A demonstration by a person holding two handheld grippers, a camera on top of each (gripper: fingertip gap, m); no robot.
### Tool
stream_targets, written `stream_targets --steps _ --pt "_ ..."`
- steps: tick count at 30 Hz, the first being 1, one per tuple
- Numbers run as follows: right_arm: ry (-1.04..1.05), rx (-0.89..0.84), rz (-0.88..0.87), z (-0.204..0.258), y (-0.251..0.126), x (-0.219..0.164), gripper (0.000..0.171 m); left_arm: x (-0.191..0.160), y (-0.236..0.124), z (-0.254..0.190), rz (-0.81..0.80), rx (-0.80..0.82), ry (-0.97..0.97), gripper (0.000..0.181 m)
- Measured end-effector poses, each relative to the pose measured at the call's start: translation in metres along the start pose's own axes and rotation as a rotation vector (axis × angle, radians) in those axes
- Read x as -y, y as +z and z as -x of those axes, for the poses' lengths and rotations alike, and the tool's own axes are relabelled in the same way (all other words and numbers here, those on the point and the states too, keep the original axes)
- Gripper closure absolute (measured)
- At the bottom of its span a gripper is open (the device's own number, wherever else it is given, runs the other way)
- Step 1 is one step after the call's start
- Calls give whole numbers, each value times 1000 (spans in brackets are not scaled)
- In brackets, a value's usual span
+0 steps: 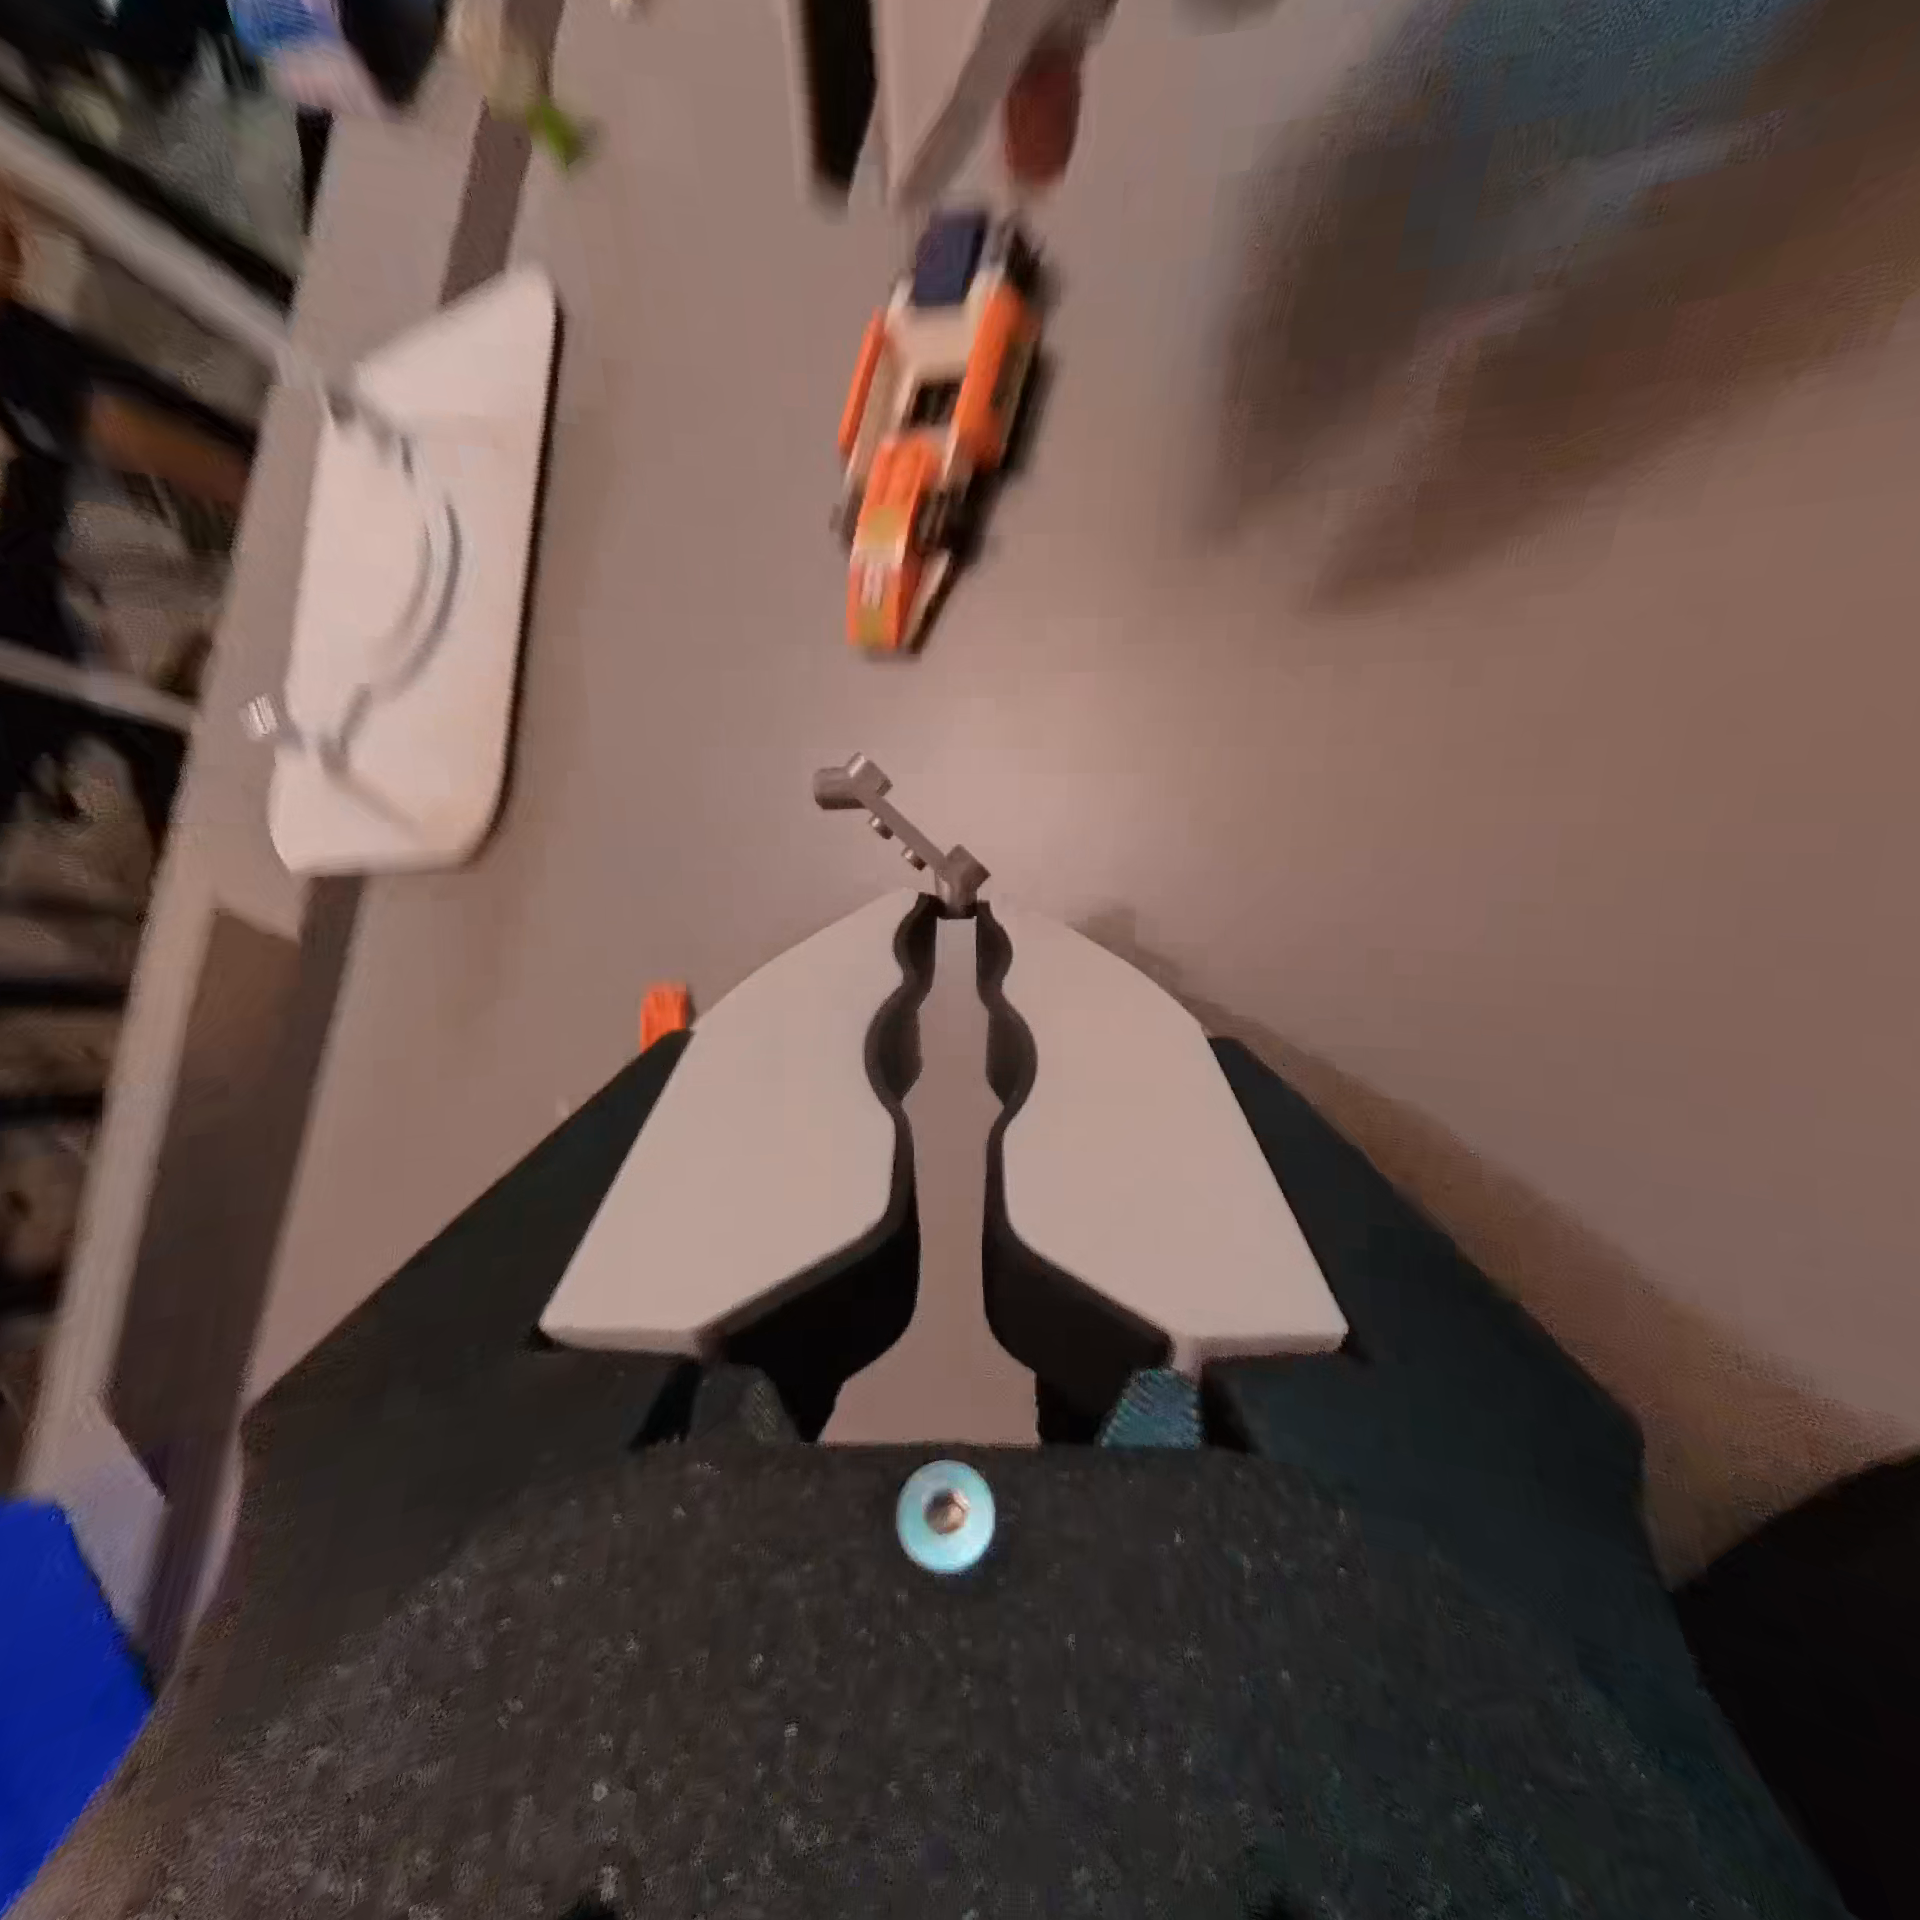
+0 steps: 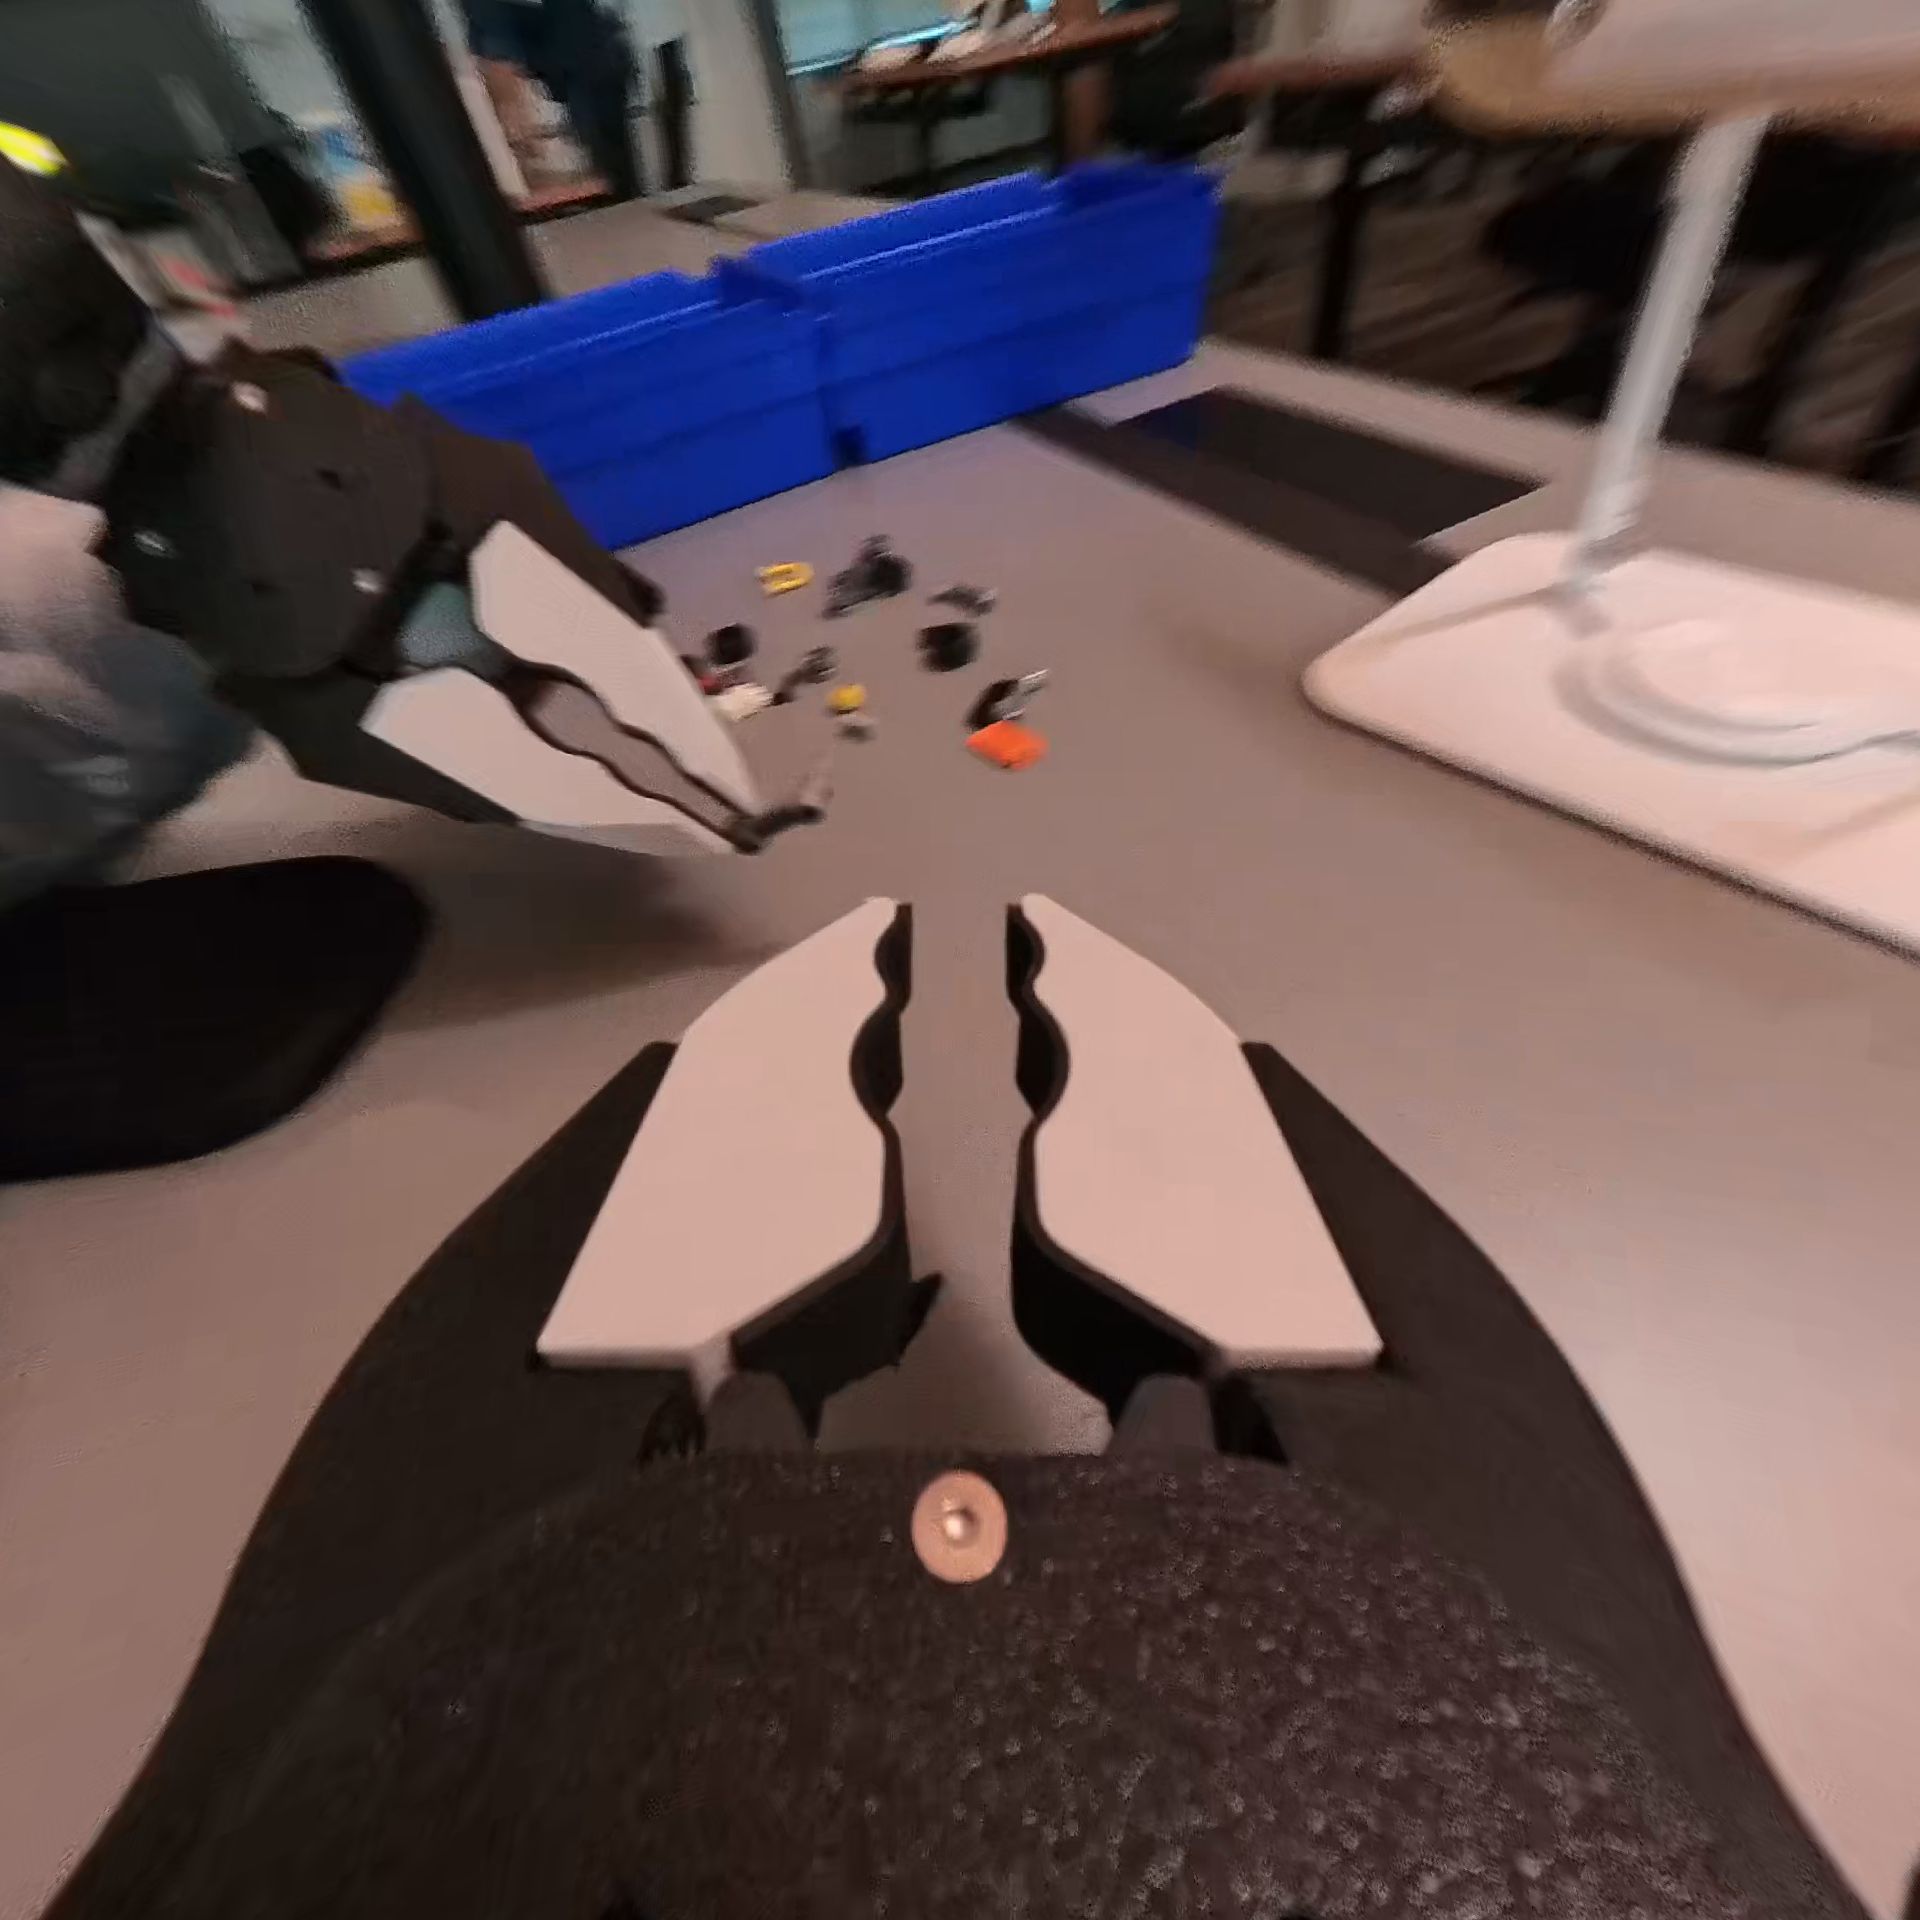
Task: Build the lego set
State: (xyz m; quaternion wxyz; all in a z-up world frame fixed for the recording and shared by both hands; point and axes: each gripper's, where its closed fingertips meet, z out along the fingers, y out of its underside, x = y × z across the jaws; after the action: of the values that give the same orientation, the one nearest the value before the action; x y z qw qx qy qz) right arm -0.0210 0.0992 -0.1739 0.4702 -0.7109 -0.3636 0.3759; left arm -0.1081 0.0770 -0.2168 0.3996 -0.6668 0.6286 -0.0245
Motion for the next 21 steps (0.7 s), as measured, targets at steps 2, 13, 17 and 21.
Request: stream_targets --steps 2,13,17,21 --pt "104 117 27 12 1 -4 146 27 7 -5 -41 39 151 174" --pt "118 216 113 20 -9 -14 163 78 29 -9 -88 126 493 174" --pt "-2 146 59 4 -18 -6 163 81 27 8 -206 104 126 160" --pt "-181 -141 79 -70 -42 -17 163 75 11 24 -349 5 -329 161"
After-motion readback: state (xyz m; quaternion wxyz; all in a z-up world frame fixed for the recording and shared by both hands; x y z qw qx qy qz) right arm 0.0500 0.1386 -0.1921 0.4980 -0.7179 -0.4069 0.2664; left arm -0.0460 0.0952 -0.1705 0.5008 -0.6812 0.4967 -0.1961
